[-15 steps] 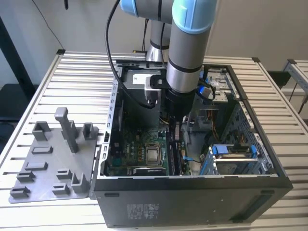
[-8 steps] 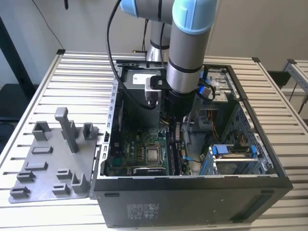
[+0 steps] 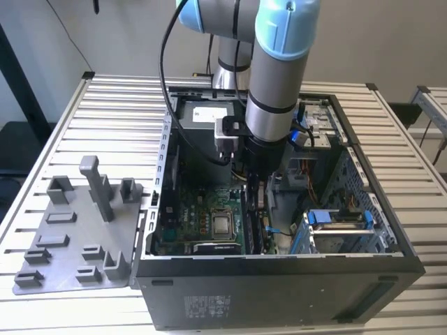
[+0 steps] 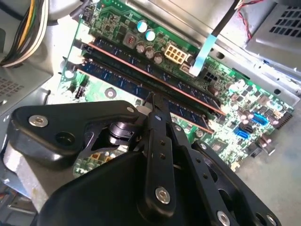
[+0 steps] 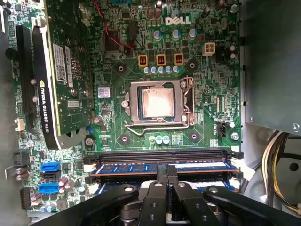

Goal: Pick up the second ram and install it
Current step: 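Press down the second ram until it locks into place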

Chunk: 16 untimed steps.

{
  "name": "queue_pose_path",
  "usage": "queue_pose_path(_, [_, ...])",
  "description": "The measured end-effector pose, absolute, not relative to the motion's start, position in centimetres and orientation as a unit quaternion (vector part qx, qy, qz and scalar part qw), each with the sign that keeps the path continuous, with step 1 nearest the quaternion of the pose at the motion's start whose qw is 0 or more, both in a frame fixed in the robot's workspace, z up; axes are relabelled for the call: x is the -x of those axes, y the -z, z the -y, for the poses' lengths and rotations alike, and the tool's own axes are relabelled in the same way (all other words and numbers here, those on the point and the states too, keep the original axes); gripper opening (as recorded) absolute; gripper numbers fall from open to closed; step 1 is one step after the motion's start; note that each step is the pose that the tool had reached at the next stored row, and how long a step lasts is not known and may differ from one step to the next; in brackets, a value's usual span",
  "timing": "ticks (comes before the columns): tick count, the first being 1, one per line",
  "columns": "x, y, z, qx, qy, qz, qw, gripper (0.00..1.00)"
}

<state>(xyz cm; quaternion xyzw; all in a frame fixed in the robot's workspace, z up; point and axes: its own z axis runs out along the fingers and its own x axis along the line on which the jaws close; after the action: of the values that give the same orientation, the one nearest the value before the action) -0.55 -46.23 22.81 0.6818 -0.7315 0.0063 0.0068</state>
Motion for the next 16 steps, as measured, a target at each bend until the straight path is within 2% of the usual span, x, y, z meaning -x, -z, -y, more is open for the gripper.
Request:
queue_pose_path(7, [0.4, -21.9, 46.2, -0.684, -0.006, 0.730, 0.008, 0.11])
queue_pose_path(16, [0.4, -25.9, 46.2, -0.684, -0.006, 0.730, 0.007, 0.11])
